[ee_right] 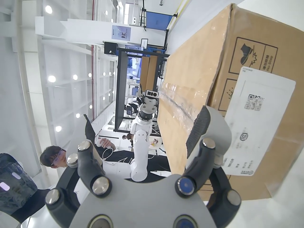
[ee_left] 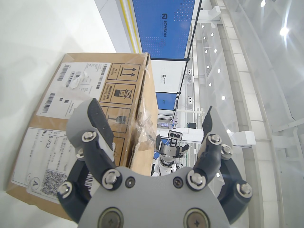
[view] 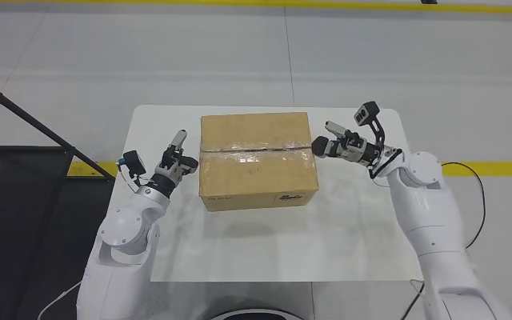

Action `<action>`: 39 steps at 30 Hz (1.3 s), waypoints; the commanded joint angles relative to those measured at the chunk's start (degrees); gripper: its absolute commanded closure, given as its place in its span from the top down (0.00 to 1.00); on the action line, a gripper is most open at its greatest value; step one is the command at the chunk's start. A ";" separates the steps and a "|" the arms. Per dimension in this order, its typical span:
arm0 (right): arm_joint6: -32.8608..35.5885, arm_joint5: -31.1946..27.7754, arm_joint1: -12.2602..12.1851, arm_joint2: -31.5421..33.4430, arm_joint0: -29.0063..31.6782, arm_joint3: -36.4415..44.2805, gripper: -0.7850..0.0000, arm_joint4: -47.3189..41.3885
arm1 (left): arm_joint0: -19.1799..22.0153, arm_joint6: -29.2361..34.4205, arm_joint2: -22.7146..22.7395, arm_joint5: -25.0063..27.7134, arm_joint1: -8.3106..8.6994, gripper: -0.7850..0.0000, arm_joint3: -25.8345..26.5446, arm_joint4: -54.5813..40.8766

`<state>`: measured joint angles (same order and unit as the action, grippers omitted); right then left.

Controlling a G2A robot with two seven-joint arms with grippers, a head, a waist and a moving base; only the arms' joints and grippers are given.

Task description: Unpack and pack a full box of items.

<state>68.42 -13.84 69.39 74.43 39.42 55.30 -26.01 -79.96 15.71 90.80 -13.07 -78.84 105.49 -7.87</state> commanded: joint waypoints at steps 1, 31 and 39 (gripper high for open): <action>-0.35 -0.08 -0.14 0.28 0.29 -0.04 1.00 -0.18 | 0.00 0.00 0.00 0.00 0.00 1.00 0.00 0.00; 1.59 -0.70 -0.28 -3.21 1.86 1.11 1.00 -1.64 | 0.00 0.00 0.00 0.00 0.00 1.00 0.00 0.00; 0.10 -1.79 -0.82 -2.35 3.15 2.84 1.00 -0.61 | 0.00 0.00 0.00 0.00 0.00 1.00 0.00 0.00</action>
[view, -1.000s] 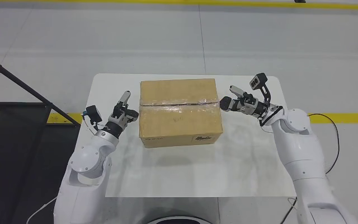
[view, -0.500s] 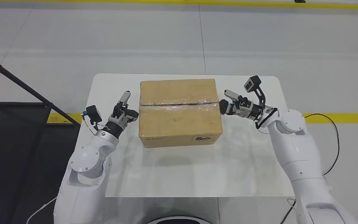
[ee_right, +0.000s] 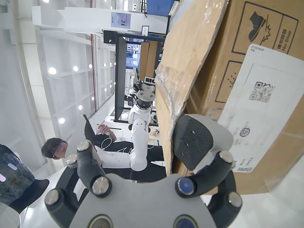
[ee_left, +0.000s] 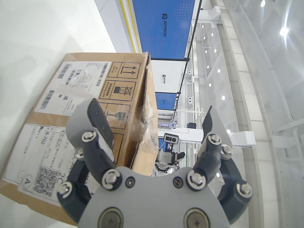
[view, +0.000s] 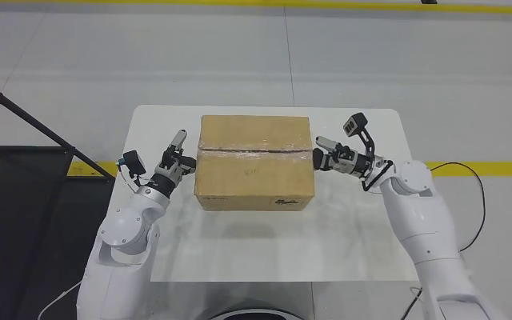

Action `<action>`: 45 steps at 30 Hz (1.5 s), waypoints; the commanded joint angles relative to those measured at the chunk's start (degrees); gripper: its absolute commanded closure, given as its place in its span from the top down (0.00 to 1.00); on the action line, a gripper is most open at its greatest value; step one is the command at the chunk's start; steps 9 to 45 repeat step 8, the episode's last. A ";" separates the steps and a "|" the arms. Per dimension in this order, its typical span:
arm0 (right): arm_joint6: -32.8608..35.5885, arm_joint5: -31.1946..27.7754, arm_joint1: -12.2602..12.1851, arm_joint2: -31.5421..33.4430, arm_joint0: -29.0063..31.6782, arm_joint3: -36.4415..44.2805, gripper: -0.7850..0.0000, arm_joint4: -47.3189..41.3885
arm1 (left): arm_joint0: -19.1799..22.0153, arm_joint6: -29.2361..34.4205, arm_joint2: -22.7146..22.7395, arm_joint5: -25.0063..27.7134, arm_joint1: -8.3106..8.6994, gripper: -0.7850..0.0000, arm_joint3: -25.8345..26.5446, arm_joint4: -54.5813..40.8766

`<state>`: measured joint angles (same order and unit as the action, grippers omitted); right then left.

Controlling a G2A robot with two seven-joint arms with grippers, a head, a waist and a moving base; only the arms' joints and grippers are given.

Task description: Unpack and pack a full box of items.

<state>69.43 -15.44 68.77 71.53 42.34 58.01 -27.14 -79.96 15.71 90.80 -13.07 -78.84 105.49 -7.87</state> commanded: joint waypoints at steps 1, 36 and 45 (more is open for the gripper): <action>-1.97 -0.30 -0.41 1.18 0.50 0.35 1.00 1.19 | 0.00 0.00 0.00 0.00 0.00 1.00 0.00 0.00; -2.97 -2.55 -2.20 7.46 3.89 3.25 1.00 0.30 | -0.23 -2.75 0.12 0.46 0.01 1.00 0.95 0.30; -2.97 -2.55 -2.20 7.46 3.89 3.25 1.00 0.30 | -0.23 -2.75 0.12 0.46 0.01 1.00 0.95 0.30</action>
